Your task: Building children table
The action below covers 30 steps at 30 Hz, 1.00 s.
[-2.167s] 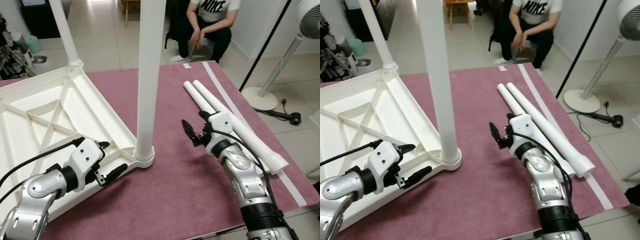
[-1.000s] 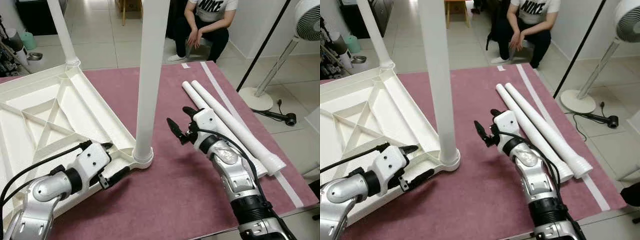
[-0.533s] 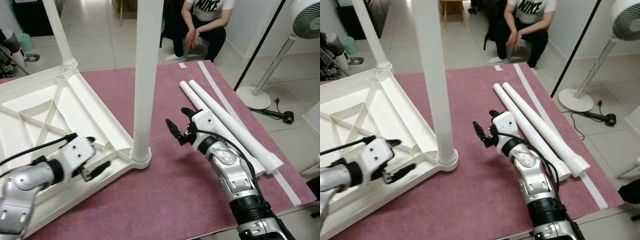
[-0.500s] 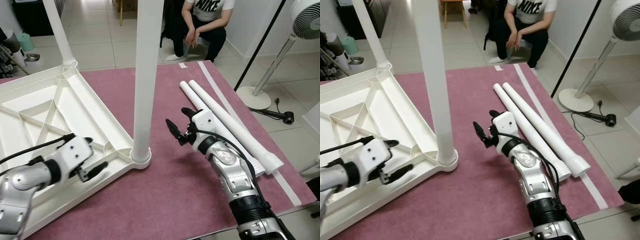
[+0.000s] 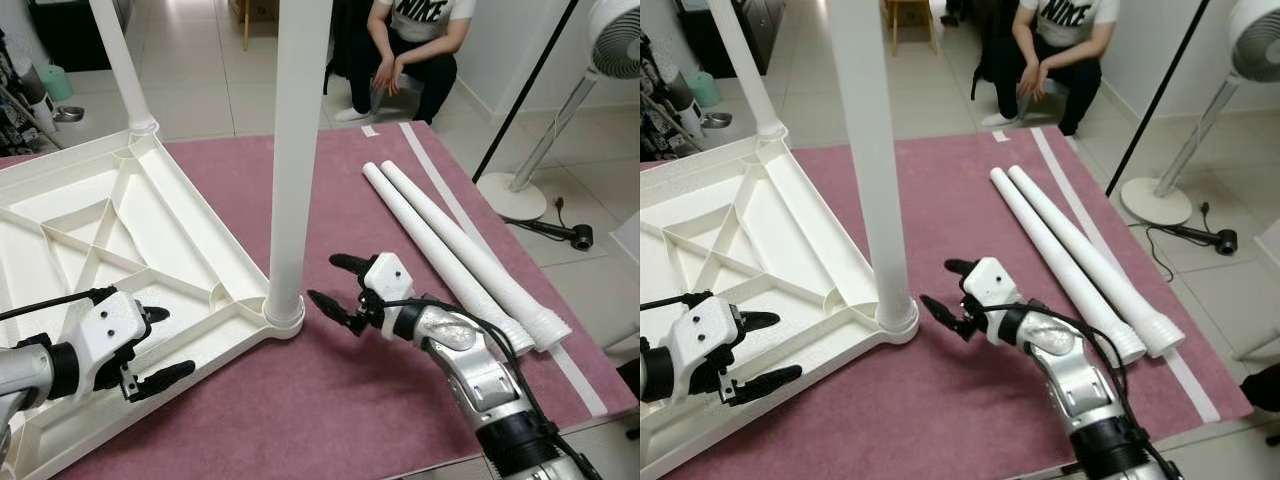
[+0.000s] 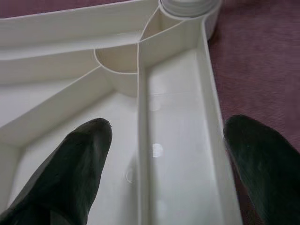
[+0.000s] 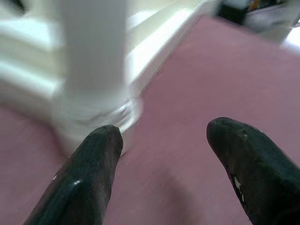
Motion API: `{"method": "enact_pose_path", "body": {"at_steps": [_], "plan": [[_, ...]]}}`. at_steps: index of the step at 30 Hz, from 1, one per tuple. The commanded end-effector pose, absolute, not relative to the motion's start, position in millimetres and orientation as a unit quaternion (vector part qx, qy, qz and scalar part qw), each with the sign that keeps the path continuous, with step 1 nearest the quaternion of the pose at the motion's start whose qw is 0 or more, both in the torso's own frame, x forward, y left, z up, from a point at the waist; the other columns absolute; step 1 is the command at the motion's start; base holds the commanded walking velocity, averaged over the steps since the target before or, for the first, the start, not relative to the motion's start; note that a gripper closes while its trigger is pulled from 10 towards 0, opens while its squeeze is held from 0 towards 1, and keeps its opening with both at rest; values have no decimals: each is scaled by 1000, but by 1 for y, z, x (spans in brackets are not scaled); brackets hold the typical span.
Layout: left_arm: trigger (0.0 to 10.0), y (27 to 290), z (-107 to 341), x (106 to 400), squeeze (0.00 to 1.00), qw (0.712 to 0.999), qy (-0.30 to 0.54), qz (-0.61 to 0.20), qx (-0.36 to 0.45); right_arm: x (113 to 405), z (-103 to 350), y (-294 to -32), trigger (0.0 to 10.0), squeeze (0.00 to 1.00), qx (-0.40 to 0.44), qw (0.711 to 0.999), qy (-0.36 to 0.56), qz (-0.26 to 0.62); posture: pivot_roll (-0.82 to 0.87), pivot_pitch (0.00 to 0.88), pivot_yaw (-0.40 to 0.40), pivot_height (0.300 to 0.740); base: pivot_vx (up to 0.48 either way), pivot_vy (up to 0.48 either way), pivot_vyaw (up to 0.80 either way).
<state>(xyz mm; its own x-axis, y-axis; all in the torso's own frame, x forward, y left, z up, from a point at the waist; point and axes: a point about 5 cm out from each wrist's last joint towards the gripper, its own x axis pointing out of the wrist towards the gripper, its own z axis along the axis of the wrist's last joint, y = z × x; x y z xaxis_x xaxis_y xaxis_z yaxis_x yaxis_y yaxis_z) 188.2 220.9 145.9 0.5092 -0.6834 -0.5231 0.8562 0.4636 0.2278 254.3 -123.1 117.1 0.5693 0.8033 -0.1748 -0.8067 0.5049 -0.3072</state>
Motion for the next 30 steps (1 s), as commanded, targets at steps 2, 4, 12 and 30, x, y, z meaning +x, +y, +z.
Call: {"method": "enact_pose_path", "body": {"at_steps": [2,4,12,30], "plan": [[10000,218,153,182,0,818,175,-494,237,245,114,-122,10000,0,-180,843,27,507,100,0,20,740,0,0,0],[10000,216,155,183,0,820,168,-491,243,242,112,-123,10000,0,-181,834,35,520,100,0,17,740,0,0,0],[10000,201,152,202,0,830,139,-466,274,237,133,-87,10000,0,-73,808,6,584,101,0,26,740,0,0,0],[10000,189,146,203,0,819,136,-470,300,228,128,-72,10000,0,-67,702,83,704,137,0,-14,740,0,0,0]]}}
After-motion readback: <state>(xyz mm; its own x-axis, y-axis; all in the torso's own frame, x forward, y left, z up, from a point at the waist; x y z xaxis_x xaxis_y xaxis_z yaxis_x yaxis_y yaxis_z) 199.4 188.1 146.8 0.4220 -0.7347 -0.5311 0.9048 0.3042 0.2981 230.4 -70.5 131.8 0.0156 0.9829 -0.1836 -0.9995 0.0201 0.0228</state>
